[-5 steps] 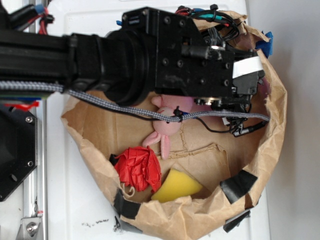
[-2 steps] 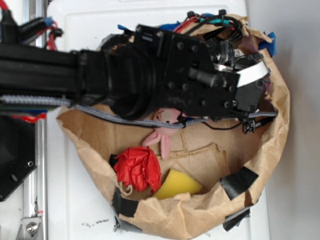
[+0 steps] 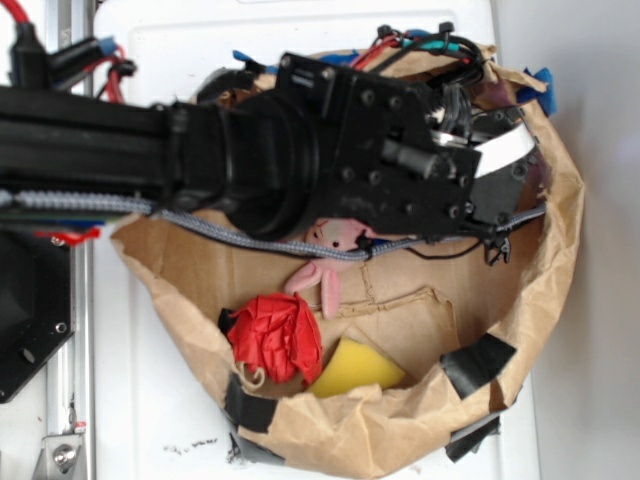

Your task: Grab the white paper.

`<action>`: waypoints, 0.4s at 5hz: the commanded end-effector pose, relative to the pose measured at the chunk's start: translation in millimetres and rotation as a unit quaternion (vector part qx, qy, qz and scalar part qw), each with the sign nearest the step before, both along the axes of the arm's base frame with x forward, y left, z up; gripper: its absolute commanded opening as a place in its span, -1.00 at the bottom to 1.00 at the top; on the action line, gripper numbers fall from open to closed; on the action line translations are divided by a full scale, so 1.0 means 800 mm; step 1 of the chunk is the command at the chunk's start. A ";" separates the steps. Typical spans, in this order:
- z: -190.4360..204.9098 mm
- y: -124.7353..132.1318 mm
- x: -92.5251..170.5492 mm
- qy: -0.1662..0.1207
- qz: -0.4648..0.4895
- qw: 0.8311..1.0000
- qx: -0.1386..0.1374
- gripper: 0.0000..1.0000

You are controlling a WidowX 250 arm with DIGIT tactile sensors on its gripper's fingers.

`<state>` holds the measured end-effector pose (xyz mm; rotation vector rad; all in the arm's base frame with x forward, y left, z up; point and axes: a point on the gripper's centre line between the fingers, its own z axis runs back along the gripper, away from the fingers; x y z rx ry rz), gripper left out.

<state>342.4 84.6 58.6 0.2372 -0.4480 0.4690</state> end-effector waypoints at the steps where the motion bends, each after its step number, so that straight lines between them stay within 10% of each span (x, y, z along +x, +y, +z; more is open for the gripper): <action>1: 0.027 0.001 0.007 -0.016 -0.015 1.000 0.003 -1.00; 2: 0.030 0.000 -0.006 -0.015 -0.032 0.999 0.003 -1.00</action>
